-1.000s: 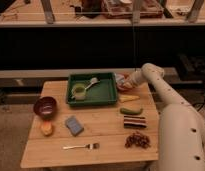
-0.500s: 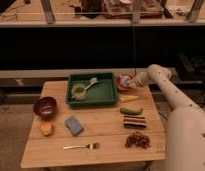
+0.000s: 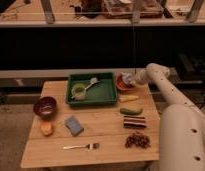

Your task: Wipe red bowl with towel

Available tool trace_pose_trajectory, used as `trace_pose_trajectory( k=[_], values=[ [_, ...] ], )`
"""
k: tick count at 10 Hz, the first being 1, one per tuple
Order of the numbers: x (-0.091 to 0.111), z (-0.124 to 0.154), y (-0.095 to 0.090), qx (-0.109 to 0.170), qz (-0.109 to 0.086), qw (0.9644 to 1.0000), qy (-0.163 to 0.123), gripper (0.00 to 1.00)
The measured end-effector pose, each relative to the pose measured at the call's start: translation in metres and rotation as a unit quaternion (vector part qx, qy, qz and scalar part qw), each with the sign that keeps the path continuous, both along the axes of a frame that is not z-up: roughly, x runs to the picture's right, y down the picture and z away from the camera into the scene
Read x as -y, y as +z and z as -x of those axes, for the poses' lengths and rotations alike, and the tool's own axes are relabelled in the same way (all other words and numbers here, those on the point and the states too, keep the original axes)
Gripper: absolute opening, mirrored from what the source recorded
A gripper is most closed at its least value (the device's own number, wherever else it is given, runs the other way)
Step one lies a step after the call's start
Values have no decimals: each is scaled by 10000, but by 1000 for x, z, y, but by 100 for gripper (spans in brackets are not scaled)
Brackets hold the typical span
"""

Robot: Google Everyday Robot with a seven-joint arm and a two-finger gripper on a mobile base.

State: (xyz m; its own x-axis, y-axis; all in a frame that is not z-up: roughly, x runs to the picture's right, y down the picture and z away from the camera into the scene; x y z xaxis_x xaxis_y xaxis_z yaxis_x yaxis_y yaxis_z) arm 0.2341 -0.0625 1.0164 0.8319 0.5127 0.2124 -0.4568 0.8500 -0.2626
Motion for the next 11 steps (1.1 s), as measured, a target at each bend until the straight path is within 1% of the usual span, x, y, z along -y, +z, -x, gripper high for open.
trace_pose_trajectory(
  k=[2, 6, 8, 10, 11],
  values=[
    [8, 9, 9, 3, -21, 10000, 23, 0],
    [1, 39, 5, 260, 23, 9996, -63, 0],
    [-5, 48, 0, 370, 40, 9992, -127, 0],
    [-15, 44, -8, 388, 56, 9990, -217, 0],
    [-19, 33, -11, 336, 66, 9992, -218, 0]
  ],
)
